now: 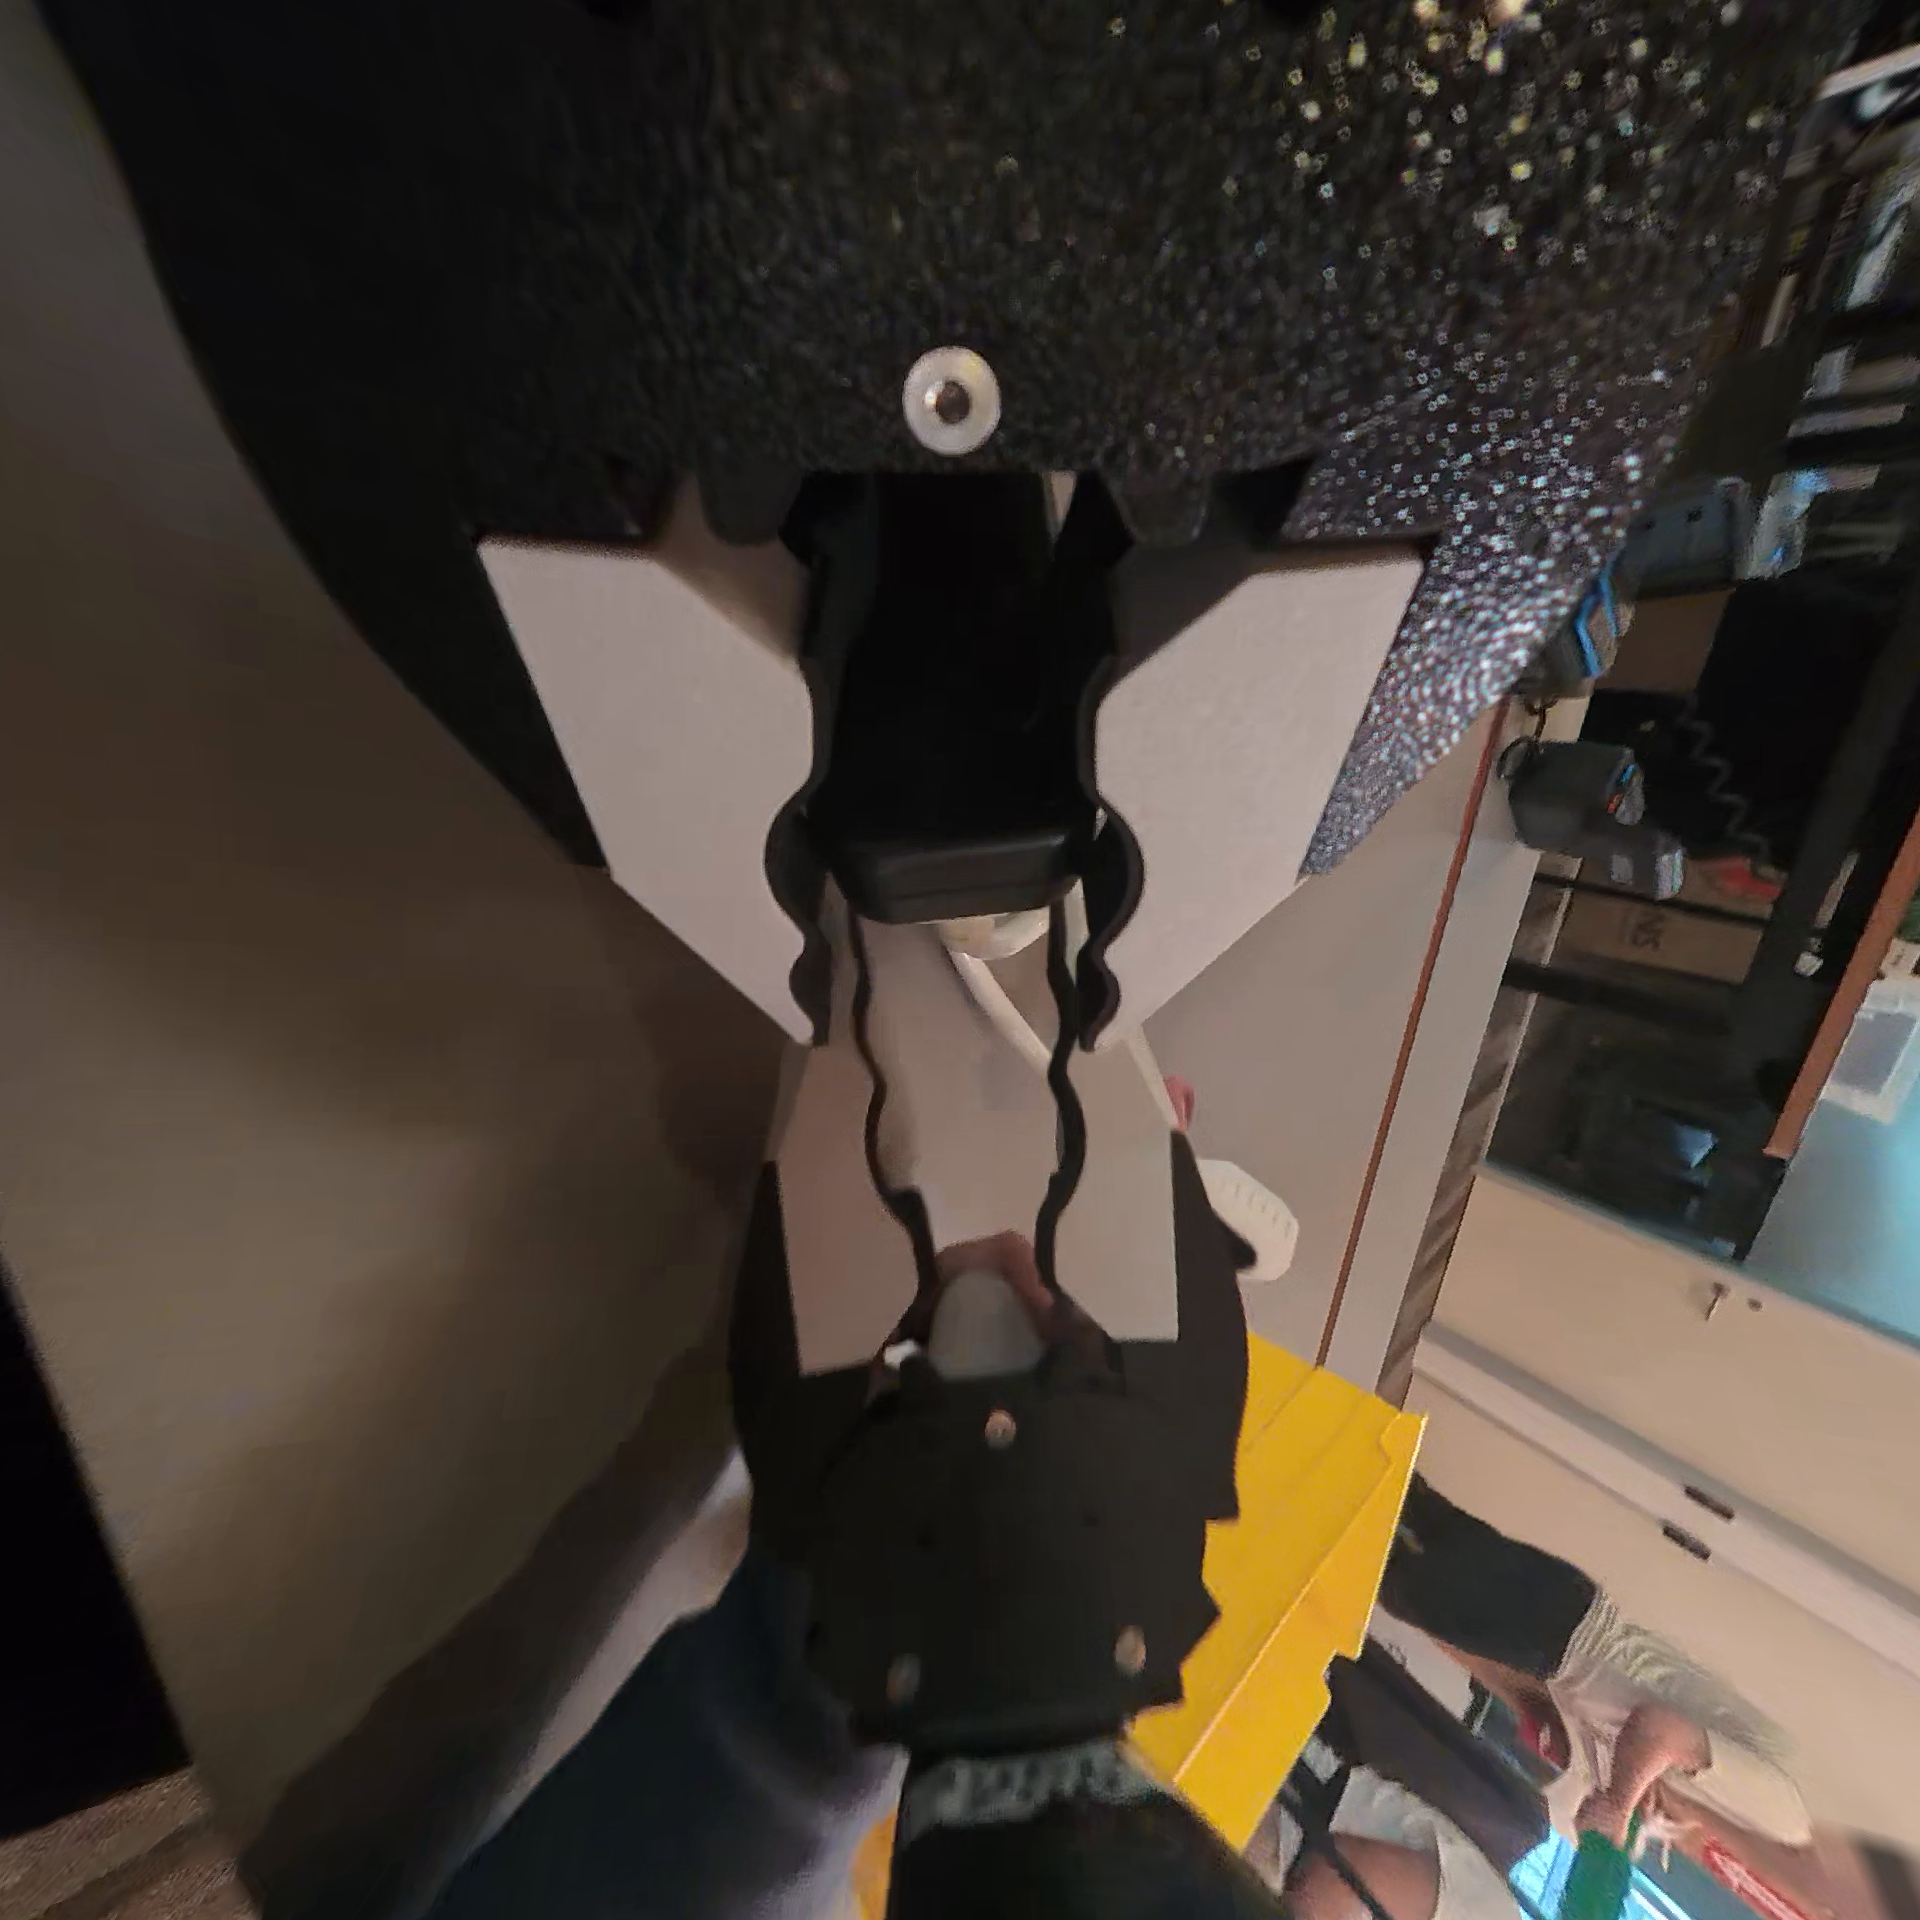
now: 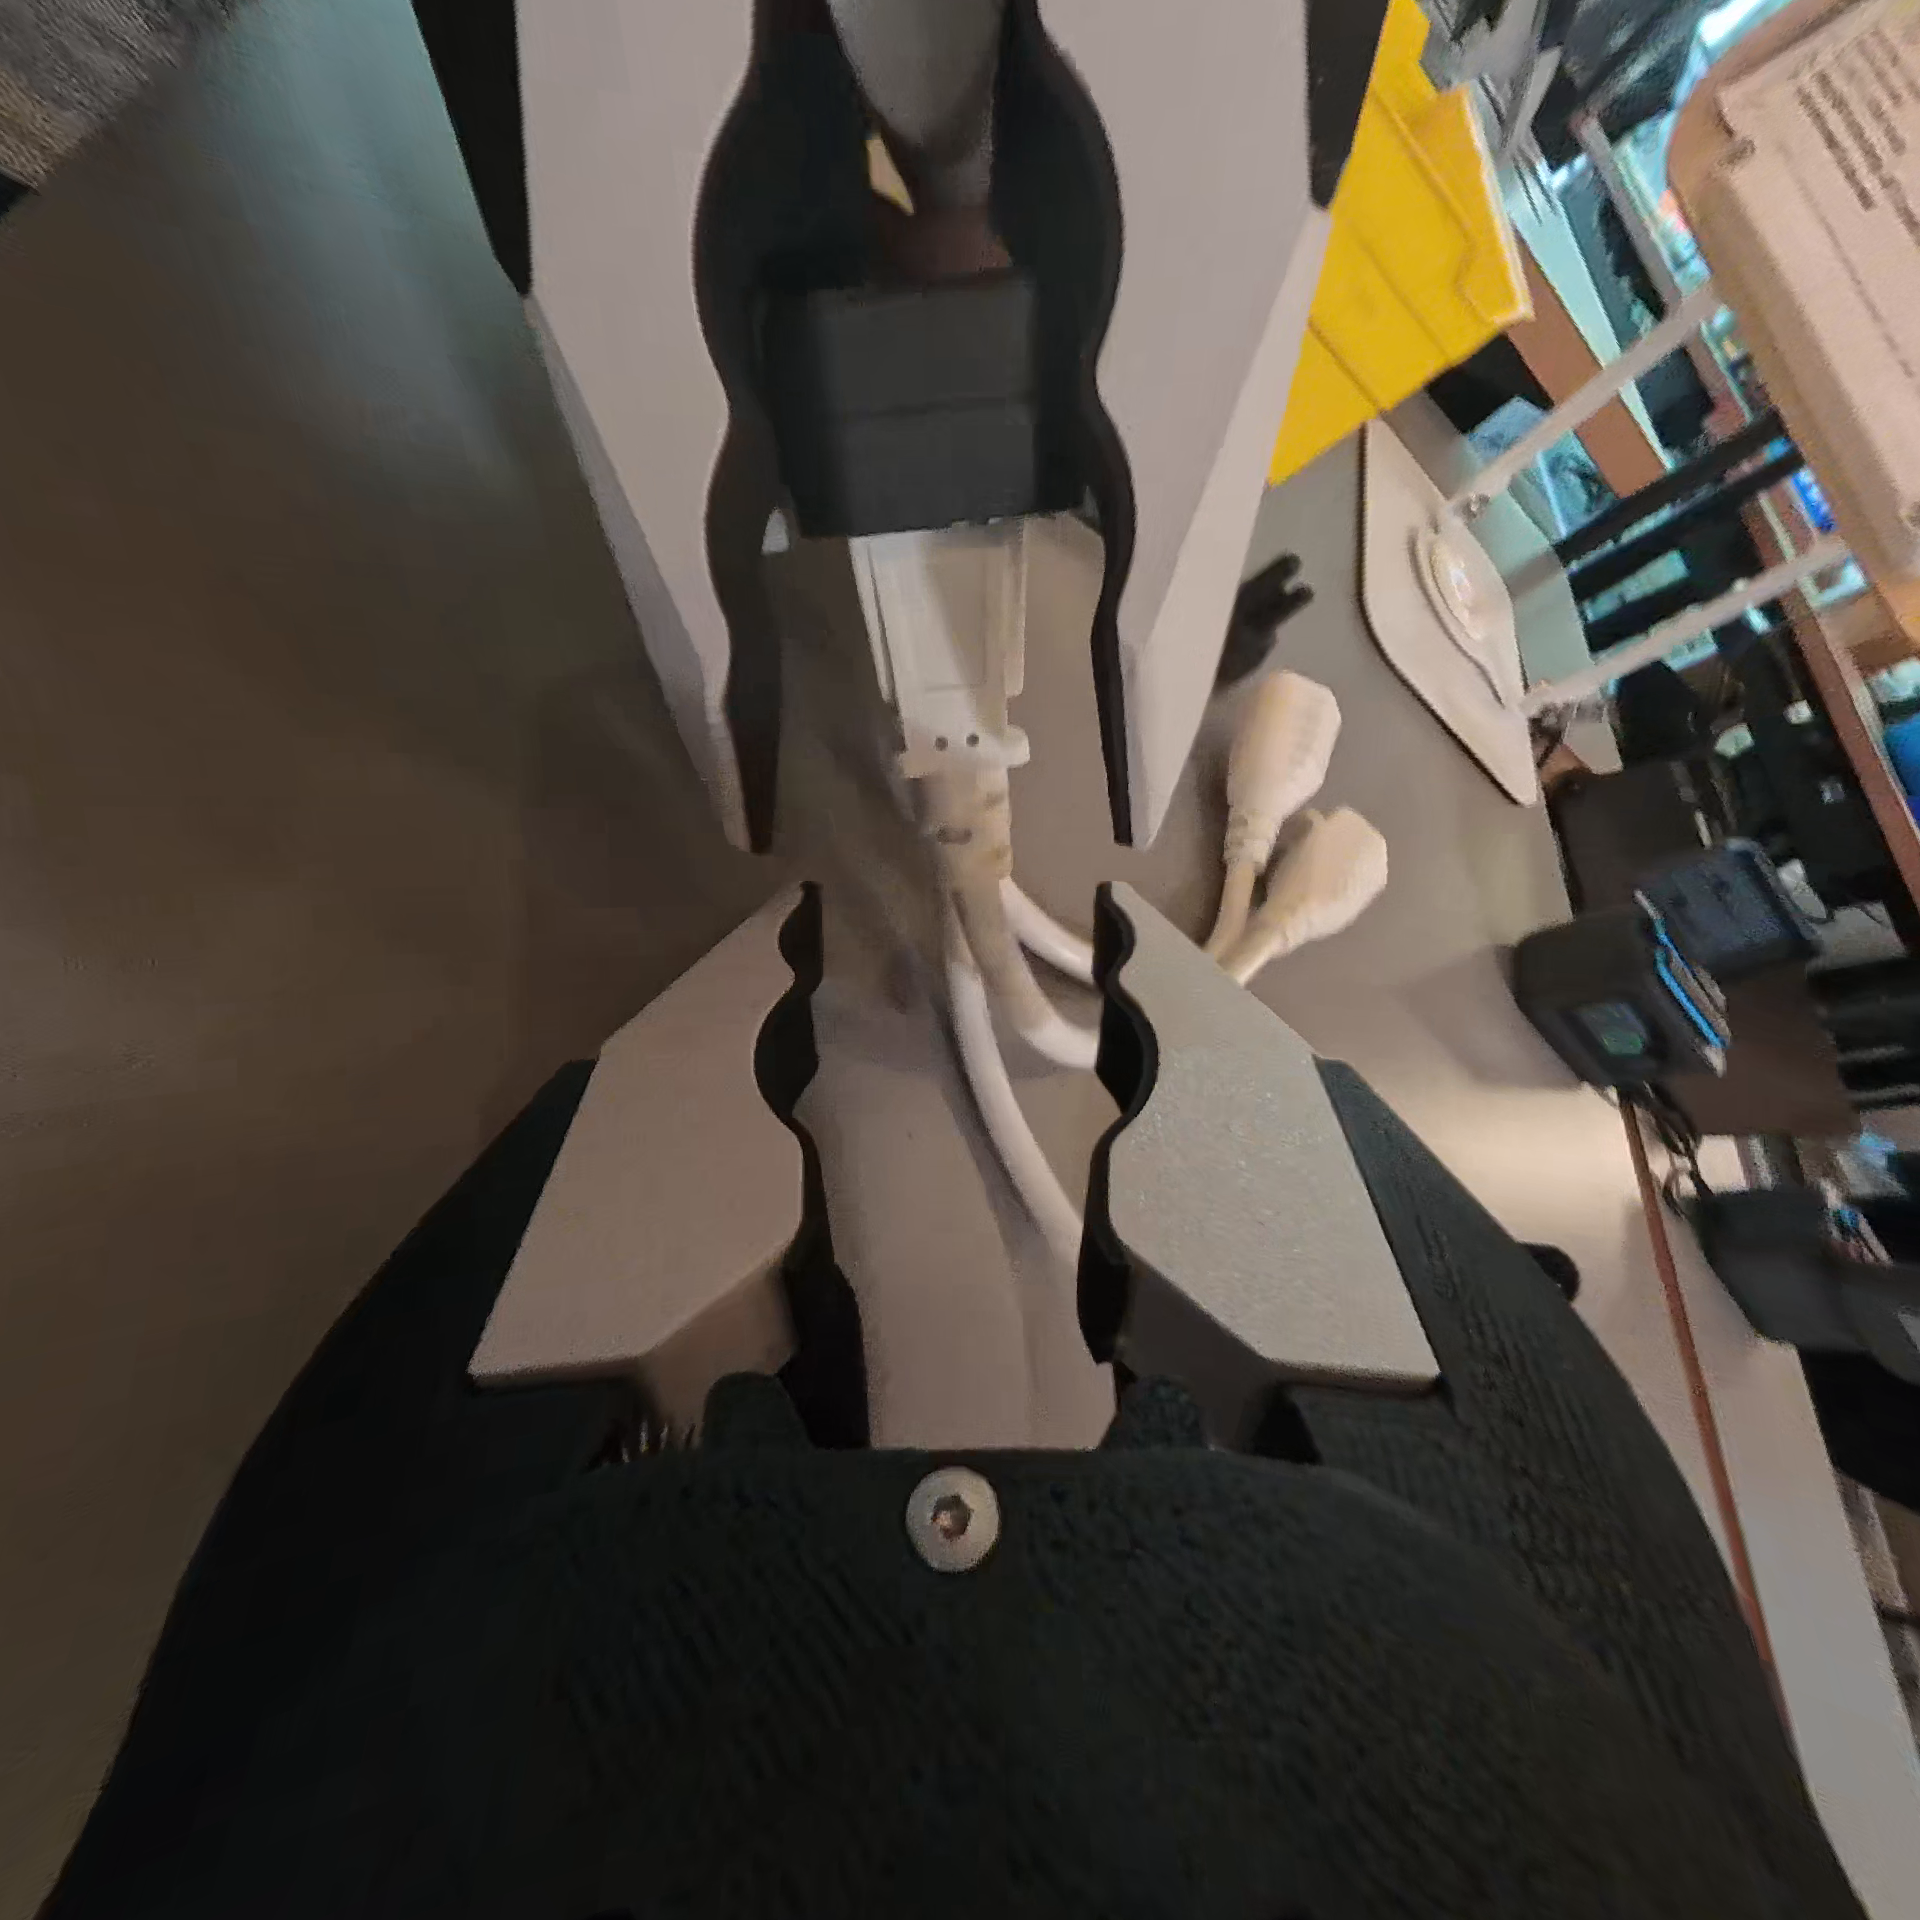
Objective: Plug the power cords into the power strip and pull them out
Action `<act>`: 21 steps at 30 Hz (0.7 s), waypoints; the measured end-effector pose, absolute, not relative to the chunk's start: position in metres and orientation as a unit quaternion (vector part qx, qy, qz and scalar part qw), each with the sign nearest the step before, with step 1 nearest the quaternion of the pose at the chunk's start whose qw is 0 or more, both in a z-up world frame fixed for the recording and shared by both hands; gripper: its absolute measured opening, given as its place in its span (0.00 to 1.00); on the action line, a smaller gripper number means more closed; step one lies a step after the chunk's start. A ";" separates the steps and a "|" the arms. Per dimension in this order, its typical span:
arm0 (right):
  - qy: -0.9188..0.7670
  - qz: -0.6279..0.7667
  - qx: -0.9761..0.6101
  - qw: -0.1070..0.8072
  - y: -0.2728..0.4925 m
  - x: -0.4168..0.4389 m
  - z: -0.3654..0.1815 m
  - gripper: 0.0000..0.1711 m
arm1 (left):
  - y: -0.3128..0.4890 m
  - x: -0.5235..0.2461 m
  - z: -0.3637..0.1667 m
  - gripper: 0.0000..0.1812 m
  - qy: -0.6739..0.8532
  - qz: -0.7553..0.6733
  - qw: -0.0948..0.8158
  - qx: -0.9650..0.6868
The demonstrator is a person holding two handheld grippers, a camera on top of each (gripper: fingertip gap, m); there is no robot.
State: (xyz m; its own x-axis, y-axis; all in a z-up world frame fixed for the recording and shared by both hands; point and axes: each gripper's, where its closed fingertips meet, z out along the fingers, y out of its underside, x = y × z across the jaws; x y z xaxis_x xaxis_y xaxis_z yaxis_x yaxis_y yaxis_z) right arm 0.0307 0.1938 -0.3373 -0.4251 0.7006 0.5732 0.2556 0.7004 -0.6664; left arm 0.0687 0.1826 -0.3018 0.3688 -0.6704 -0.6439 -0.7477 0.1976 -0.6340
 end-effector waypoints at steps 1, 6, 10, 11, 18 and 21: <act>-0.807 0.248 -0.287 0.453 0.190 0.026 -0.338 0.25 | 0.178 0.068 -0.301 0.25 0.555 0.024 0.540 -0.633; -0.801 0.202 -0.248 0.506 0.185 0.020 -0.337 0.08 | 0.169 0.042 -0.303 0.47 0.499 0.052 0.529 -0.685; -0.790 0.180 -0.246 0.532 0.184 0.019 -0.336 0.09 | 0.162 0.036 -0.321 0.47 0.521 0.101 0.470 -0.706; -0.787 0.179 -0.241 0.539 0.183 0.018 -0.334 0.09 | 0.163 0.034 -0.323 0.48 0.519 0.117 0.458 -0.712; -0.789 0.221 -0.248 0.517 0.165 0.011 -0.338 0.25 | 0.171 0.024 -0.322 0.29 0.504 0.165 0.451 -0.718; -0.786 0.214 -0.239 0.528 0.163 0.008 -0.339 0.24 | 0.171 0.024 -0.321 0.27 0.505 0.162 0.457 -0.714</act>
State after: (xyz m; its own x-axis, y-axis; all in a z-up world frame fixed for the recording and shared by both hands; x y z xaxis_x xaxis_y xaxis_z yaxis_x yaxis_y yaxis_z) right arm 0.0083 0.1634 -0.3391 -0.3271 0.6019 0.7285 0.1500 0.7942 -0.5888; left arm 0.0235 0.1713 -0.3212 0.4368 -0.5738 -0.6928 -0.8692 -0.0708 -0.4894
